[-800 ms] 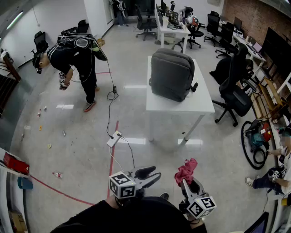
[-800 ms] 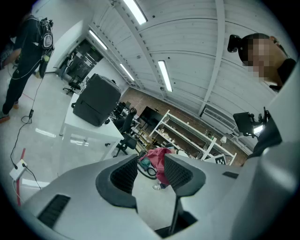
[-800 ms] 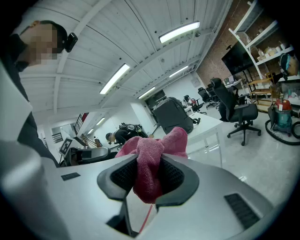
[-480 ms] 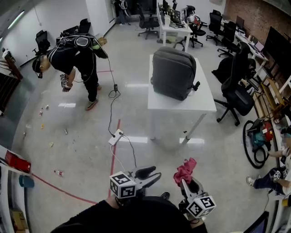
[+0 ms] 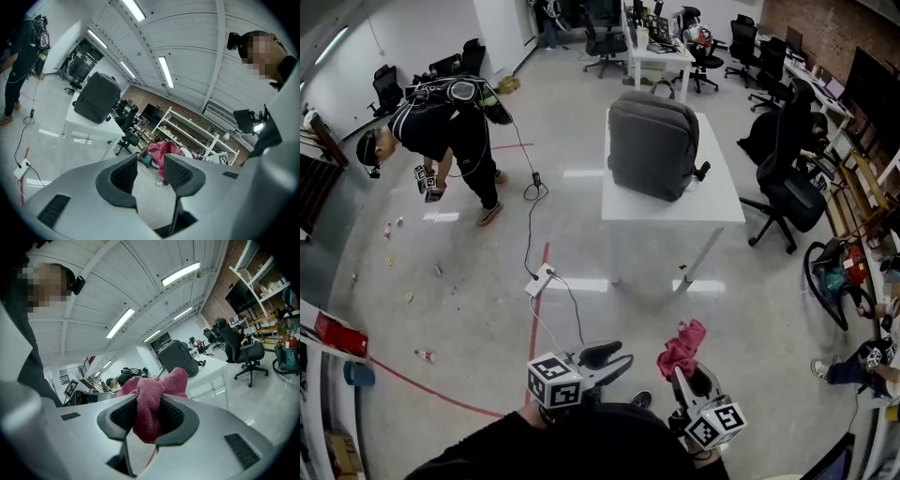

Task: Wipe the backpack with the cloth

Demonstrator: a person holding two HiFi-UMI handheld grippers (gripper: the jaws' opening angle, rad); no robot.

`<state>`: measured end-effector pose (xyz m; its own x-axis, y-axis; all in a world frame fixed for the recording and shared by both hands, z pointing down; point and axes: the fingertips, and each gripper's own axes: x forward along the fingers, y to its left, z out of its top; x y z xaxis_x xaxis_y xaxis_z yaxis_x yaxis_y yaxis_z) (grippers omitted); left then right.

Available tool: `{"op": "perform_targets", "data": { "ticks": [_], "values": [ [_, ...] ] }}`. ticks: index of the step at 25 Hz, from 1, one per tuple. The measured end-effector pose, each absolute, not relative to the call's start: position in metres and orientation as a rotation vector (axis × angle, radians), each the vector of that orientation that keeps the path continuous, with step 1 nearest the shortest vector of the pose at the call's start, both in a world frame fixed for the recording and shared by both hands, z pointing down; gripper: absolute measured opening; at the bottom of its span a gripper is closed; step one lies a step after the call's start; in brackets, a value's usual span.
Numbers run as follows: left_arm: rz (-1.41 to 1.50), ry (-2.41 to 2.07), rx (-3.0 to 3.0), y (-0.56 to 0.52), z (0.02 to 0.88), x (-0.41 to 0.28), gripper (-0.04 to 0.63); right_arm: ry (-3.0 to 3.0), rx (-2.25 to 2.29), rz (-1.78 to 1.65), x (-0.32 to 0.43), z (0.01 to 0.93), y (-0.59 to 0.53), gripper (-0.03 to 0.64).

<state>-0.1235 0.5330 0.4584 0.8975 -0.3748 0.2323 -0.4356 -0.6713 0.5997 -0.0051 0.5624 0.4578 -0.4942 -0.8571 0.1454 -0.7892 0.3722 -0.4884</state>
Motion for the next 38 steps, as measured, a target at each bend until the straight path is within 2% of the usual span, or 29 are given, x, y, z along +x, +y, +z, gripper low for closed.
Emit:
{"op": "perform_targets", "data": {
  "ticks": [16, 28, 38],
  "values": [
    [0.251, -0.619, 2.519, 0.558, 0.457, -0.045, 0.187, 2.647, -1.504, -0.465, 0.047, 0.441, 0.580, 0.123],
    [0.294, -0.728, 2.460, 0.549, 0.468, -0.042, 0.181, 2.745, -1.423, -0.451, 0.047, 0.452, 0.563, 0.123],
    [0.264, -0.681, 2.464, 0.477, 0.466, -0.047, 0.181, 2.704, -1.551, -0.485, 0.050, 0.455, 0.498, 0.123]
  ]
}}
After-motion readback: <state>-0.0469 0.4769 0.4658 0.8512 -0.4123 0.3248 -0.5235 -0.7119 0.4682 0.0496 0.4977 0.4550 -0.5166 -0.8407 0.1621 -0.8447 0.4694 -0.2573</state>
